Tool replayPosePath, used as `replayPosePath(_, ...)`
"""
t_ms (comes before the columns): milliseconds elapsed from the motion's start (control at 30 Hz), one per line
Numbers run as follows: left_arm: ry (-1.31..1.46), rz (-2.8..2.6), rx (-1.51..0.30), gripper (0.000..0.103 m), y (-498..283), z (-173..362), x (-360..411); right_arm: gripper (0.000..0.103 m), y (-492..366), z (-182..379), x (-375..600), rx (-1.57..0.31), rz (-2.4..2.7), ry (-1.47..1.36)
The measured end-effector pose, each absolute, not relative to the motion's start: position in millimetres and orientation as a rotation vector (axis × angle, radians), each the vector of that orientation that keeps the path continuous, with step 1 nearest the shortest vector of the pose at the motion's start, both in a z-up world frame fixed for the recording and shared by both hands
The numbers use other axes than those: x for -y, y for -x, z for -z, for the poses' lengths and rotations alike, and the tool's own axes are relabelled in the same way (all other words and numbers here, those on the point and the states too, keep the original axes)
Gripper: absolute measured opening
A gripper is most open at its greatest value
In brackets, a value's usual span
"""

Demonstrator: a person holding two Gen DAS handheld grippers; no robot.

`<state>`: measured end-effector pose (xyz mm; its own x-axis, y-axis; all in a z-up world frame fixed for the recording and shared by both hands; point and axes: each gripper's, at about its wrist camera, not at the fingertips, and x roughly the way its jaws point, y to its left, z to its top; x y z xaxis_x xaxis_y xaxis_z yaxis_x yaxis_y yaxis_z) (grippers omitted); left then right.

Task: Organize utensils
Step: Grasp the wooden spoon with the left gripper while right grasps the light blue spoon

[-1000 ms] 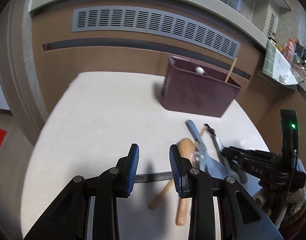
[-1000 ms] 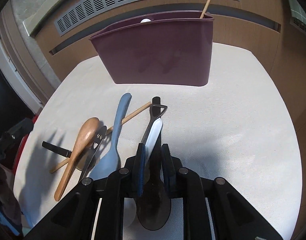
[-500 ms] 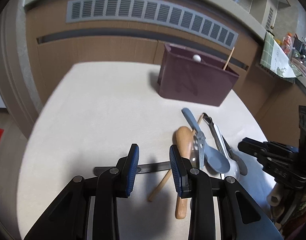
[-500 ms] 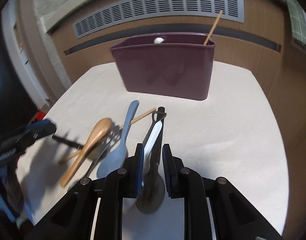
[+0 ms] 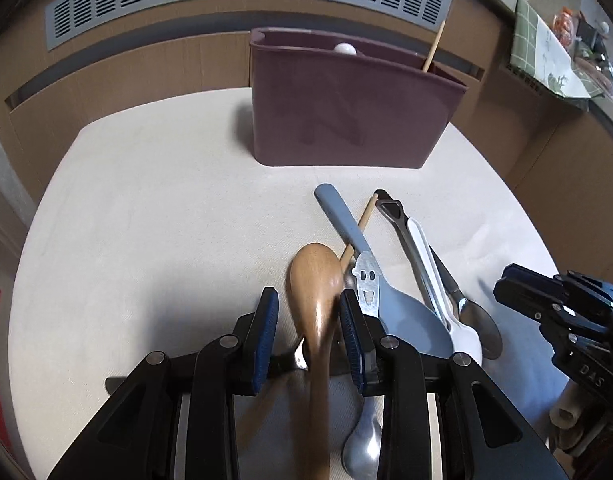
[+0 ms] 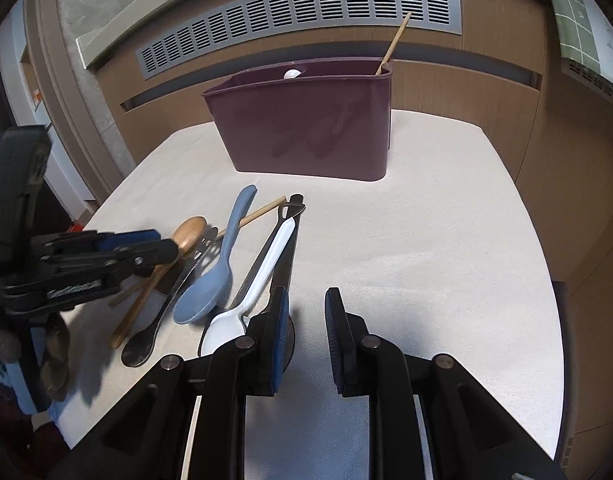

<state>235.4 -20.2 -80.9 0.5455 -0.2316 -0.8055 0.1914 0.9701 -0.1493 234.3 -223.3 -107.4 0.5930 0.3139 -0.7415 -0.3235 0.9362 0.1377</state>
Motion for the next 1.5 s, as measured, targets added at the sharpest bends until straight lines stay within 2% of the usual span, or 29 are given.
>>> replayPosePath(433, 0.03, 0.219, -0.971, 0.031, -249.0, 91.6, 26.6, 0.018, -238.9, 107.1, 212.8, -0.854, -0.386, 0.033)
replayPosePath(800, 0.208, 0.151, -0.727, 0.031, -181.8, 34.9, -38.0, 0.018, -271.8, 99.6, 166.8, -0.874, -0.518, 0.059)
replayPosePath(1267, 0.272, 0.167, -0.698, 0.031, -161.0, 31.9, -54.3, 0.018, -318.9, 126.2, 110.5, -0.927, -0.466, 0.208)
replayPosePath(1333, 0.271, 0.169, -0.699, 0.031, -160.6, 31.4, -52.8, 0.017, -320.7, 126.1, 104.6, -0.928, -0.457, 0.235)
replayPosePath(1400, 0.266, 0.17, -0.7, 0.031, -159.9, 30.0, -52.0, 0.011, -320.5, 126.2, 103.3, -0.921, -0.451, 0.236)
replayPosePath(1500, 0.256, 0.169, -0.701, 0.031, -159.3, 27.4, -48.7, 0.01, -316.0, 122.4, 110.5, -0.915, -0.455, 0.2)
